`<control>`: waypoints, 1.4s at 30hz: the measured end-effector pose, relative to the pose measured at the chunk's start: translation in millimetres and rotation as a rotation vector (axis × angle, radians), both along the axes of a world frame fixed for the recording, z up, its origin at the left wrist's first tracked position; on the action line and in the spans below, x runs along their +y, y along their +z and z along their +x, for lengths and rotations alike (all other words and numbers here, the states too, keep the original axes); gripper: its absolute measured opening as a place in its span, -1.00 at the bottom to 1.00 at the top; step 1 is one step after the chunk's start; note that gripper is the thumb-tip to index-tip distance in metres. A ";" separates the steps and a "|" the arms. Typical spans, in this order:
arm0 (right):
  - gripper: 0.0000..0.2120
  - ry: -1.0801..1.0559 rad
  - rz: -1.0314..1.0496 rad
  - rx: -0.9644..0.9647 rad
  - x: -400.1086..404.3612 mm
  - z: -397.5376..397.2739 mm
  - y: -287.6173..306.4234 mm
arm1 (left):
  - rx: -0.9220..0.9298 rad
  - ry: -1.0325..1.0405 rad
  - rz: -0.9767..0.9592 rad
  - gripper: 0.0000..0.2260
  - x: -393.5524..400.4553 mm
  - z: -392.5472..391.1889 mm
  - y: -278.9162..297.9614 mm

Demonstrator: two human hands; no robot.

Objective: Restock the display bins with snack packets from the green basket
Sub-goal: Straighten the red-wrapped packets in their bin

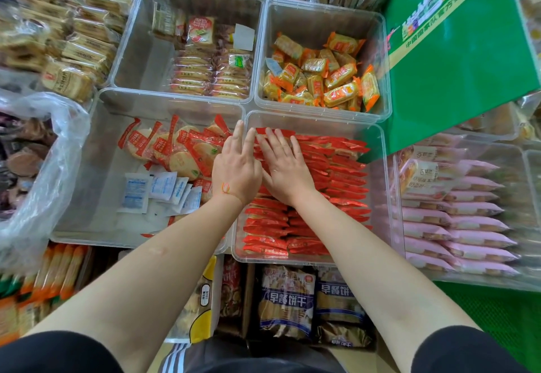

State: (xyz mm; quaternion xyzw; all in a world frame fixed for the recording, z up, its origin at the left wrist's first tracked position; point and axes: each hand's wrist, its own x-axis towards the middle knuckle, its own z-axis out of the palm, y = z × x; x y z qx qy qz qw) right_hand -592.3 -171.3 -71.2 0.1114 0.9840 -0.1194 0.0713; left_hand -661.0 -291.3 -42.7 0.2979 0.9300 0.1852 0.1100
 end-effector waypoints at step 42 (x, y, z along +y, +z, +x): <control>-0.89 -0.081 0.271 0.125 80.3 6.1 22.9 | 0.135 -0.115 -0.212 -0.34 9.6 10.5 3.6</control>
